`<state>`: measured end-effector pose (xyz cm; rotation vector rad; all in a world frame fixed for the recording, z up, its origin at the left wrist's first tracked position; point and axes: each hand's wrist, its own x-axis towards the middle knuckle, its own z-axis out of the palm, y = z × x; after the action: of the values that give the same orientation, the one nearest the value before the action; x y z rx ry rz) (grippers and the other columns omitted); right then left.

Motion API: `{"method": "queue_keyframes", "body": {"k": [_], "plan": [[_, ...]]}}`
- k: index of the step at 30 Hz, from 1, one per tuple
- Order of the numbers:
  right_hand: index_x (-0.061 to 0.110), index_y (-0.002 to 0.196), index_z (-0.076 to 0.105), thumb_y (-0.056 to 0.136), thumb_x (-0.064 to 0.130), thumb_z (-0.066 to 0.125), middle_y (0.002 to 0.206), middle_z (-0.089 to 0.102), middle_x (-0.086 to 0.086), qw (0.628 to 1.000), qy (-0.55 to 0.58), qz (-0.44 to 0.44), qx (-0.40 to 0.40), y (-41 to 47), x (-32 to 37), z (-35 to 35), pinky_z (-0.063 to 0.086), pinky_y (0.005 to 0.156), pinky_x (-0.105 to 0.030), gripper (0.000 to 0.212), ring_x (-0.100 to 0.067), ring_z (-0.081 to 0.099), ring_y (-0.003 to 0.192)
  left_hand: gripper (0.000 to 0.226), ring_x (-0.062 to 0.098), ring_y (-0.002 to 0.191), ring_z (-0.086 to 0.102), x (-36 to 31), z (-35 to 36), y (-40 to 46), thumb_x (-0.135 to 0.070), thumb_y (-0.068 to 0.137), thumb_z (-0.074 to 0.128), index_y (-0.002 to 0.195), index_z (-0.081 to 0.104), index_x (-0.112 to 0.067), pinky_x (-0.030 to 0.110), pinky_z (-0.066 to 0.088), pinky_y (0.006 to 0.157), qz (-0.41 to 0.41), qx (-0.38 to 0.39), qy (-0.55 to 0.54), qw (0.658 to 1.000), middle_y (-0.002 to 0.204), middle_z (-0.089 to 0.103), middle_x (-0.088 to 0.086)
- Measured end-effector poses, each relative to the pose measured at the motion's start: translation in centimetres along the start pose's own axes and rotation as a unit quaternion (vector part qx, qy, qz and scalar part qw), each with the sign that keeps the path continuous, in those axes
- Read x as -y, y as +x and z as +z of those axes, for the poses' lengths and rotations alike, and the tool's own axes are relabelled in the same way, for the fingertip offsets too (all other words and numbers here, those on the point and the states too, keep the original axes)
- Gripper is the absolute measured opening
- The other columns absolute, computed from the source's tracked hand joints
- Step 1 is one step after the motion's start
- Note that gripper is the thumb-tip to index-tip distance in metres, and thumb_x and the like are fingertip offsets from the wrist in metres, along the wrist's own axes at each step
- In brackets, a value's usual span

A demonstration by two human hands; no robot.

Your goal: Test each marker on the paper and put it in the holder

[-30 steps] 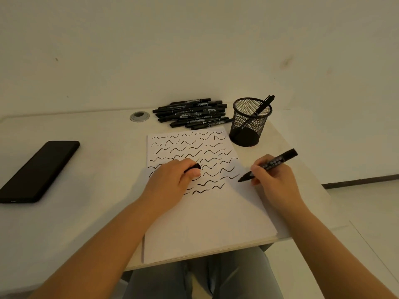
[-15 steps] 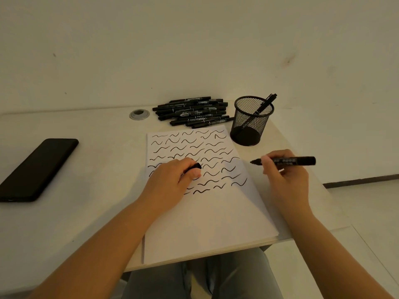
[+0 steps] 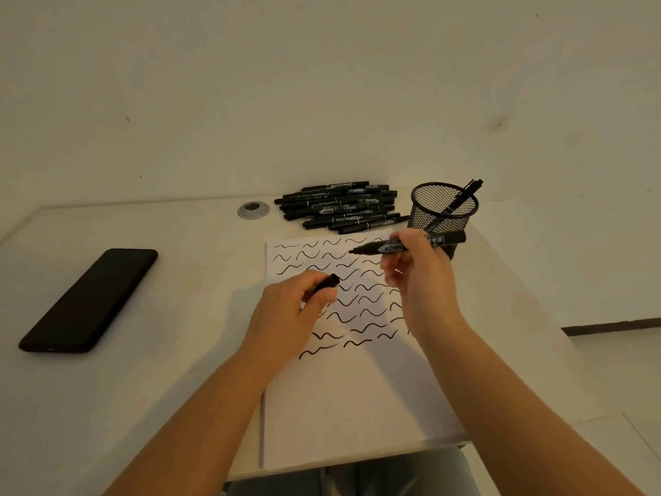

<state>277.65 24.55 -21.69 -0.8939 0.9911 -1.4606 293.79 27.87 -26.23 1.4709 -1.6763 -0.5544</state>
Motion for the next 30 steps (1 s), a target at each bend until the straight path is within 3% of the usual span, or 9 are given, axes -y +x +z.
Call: {"method": "queue_keyframes", "body": {"k": [3,6,13,18,24,30], "plan": [[0.015,0.073,0.051,0.09,0.01,0.048,0.049,0.054,0.004,1.0,0.015,-0.026,0.006,-0.3,-1.1,0.3,0.038,0.042,-0.018,0.019,-0.009,0.048,0.046,0.014,-0.013,0.068,0.055,0.5,-0.3,0.1,-0.033,0.086,0.056,0.098,0.063,-0.034,0.008,0.042,0.056,0.004,0.002,0.015,1.0,0.071,0.059,-0.036],[0.02,0.069,0.051,0.09,0.008,0.047,0.047,0.053,0.005,0.998,-0.023,-0.058,0.026,-0.6,-2.1,-0.3,0.04,0.043,-0.017,0.025,-0.007,0.048,0.043,0.015,-0.012,0.08,0.055,0.8,-0.6,0.1,-0.034,0.085,0.056,0.098,0.063,-0.036,0.003,0.04,0.065,0.012,0.0,0.022,1.0,0.077,0.06,-0.032],[0.021,0.068,0.051,0.09,0.01,0.048,0.047,0.055,0.005,0.994,-0.069,-0.07,0.052,-0.3,-2.5,-0.3,0.04,0.043,-0.015,0.025,-0.006,0.05,0.043,0.017,-0.013,0.062,0.052,0.3,-0.7,0.1,-0.033,0.085,0.057,0.101,0.064,-0.031,0.002,0.037,0.06,0.028,0.007,0.03,0.999,0.072,0.058,-0.026],[0.019,0.068,0.053,0.09,0.009,0.049,0.046,0.055,0.004,0.991,-0.087,-0.072,0.069,-0.4,-2.7,-0.1,0.041,0.043,-0.013,0.024,-0.004,0.049,0.042,0.015,-0.01,0.061,0.051,0.0,-0.8,0.0,-0.03,0.086,0.057,0.099,0.064,-0.029,0.004,0.037,0.058,0.027,0.021,0.03,0.999,0.071,0.057,-0.024],[0.012,0.061,0.051,0.087,0.003,0.051,0.042,0.049,0.005,0.981,-0.103,-0.068,0.147,-0.8,-3.1,-0.2,0.035,0.04,-0.013,0.028,-0.005,0.043,0.038,0.011,-0.004,0.063,0.049,-0.3,-0.9,-0.3,-0.029,0.088,0.054,0.094,0.064,-0.027,0.009,0.035,0.056,0.049,0.057,0.024,0.997,0.068,0.054,-0.017],[0.016,0.048,0.049,0.078,0.022,0.049,0.037,0.04,0.004,0.983,-0.08,-0.047,0.156,-0.9,-3.3,-0.1,0.026,0.034,-0.015,0.03,-0.009,0.032,0.031,0.03,0.005,0.053,0.043,-0.7,-0.5,-0.8,-0.041,0.087,0.039,0.082,0.059,-0.02,0.017,0.028,0.049,0.086,0.108,0.045,0.989,0.054,0.043,-0.012]]}}
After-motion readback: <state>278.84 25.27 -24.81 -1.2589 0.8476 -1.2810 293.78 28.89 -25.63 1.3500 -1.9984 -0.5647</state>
